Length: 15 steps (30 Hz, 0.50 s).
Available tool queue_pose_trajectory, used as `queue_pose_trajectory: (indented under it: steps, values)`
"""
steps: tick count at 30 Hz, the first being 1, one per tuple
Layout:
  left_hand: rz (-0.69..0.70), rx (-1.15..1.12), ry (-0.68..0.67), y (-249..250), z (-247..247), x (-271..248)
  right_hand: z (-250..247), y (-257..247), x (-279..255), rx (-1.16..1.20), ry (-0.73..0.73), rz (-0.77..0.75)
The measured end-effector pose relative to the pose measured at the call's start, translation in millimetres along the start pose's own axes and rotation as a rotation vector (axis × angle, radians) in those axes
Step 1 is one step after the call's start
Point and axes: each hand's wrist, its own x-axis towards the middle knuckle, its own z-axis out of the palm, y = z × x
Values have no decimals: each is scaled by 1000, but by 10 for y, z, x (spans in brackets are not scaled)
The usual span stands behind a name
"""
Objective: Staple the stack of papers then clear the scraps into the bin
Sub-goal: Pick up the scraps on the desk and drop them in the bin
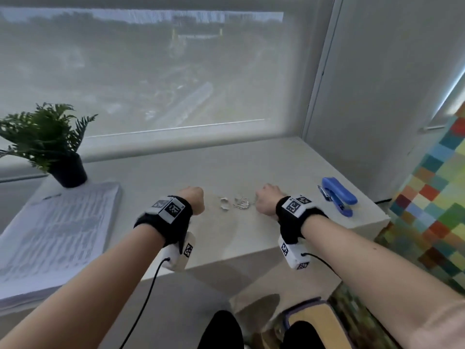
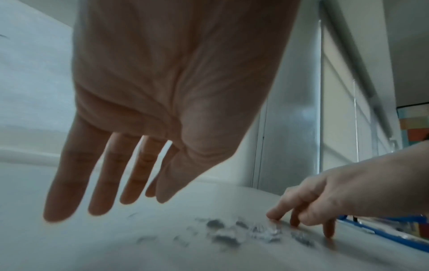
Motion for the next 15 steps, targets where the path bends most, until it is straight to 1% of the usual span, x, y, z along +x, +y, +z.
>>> queue_pose_trajectory:
  steps: [2,5,9,10,13,15]
  values:
    - [-21,-5,-22,-86,66,-9,130,-148,44,10,-3,-30]
    - [-47,-37,-25,-159,98,44,210,-260,101,74,-21,-130]
    - [-55,-36,-53,-169,105,98,-7,-186,236,135,10,-87]
    - [-52,-34,-63,-163,116,87,-56,-185,270,123,2,-88]
    - [-103,-42,-111,-125,262,52,-67,-261,282,44,-62,-100]
    - [-90,-47,-116,-78,307,32,-2,-317,219,-17,-54,-125]
